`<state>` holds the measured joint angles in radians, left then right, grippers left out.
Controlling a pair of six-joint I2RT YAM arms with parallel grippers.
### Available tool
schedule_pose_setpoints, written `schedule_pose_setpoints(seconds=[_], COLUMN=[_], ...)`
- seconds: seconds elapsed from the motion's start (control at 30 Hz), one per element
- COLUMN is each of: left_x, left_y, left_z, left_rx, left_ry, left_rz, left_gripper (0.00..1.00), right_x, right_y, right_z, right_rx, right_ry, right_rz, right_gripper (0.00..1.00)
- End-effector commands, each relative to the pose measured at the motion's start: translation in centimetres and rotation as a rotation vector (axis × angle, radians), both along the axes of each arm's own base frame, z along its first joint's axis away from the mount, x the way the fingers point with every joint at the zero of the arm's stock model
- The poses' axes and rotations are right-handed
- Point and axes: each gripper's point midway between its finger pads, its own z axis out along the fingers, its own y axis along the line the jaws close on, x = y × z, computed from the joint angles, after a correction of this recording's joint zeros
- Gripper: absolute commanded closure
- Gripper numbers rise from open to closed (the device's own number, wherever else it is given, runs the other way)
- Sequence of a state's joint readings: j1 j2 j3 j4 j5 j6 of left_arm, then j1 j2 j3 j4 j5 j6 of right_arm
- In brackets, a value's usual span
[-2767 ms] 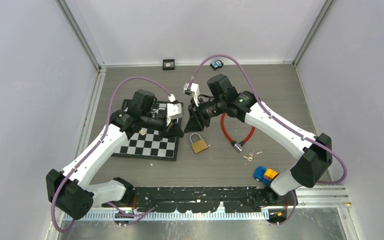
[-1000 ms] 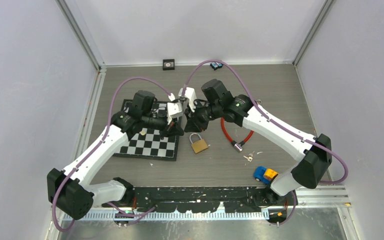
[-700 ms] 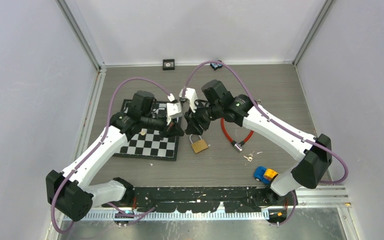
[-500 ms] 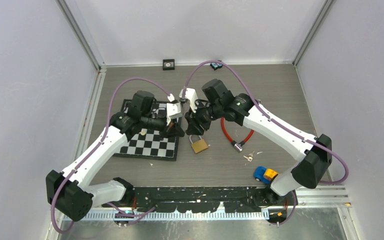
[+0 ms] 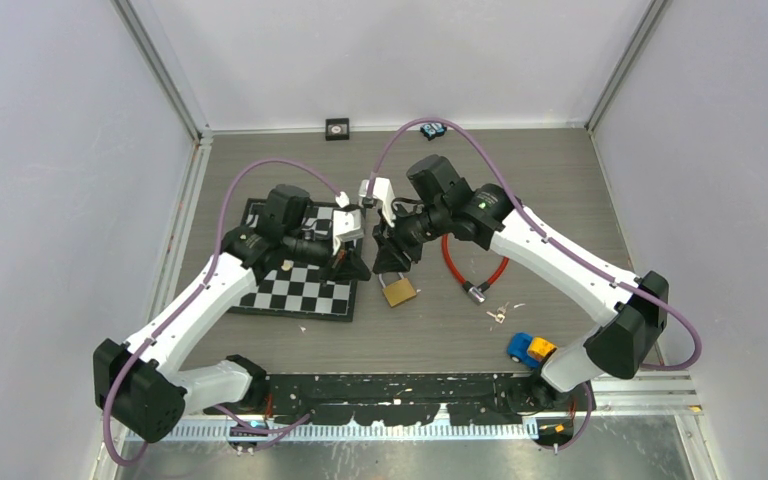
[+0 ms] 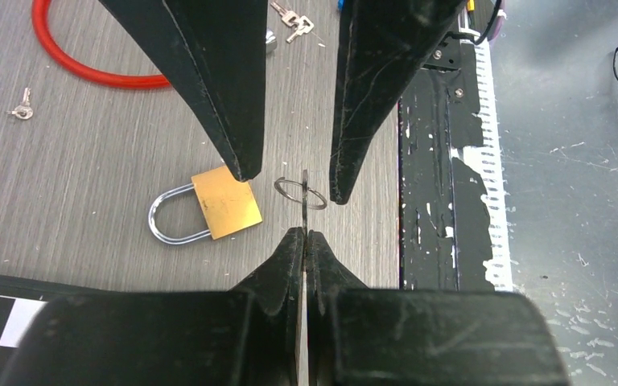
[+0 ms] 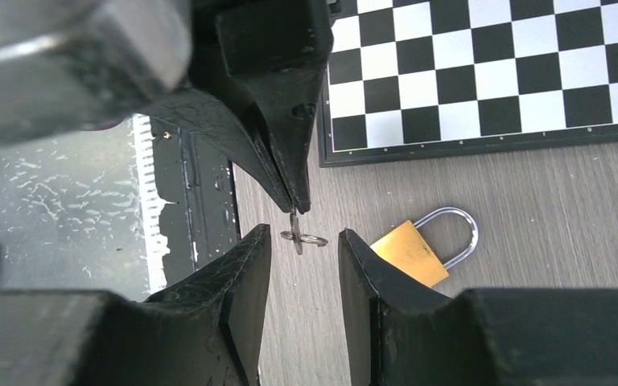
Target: Unlock with the key
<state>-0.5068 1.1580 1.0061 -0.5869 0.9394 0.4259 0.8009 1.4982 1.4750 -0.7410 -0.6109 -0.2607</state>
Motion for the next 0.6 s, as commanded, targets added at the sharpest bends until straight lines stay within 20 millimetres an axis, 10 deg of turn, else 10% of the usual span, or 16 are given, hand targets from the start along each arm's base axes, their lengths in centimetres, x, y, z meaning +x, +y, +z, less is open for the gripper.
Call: schedule_pose_setpoints(seconds=[0.0,0.57], left_x=[-0.4,-0.6], left_y=[-0.4,-0.4], left_z=[1.0,1.2], left_rx=[-0.048,-0.073], left_ry=[-0.028,-0.014], left_rz=[-0.039,-0.04], left_gripper=[1.0,1.0], right_x=[-0.9,-1.1], right_y=[0.2,1.1], right_z=[3.5,2.1], right_rx=[0.093,0.086], right_ry=[-0.038,0.006], right_rz=[0.054,0.083], right_gripper=[0.59,0.7])
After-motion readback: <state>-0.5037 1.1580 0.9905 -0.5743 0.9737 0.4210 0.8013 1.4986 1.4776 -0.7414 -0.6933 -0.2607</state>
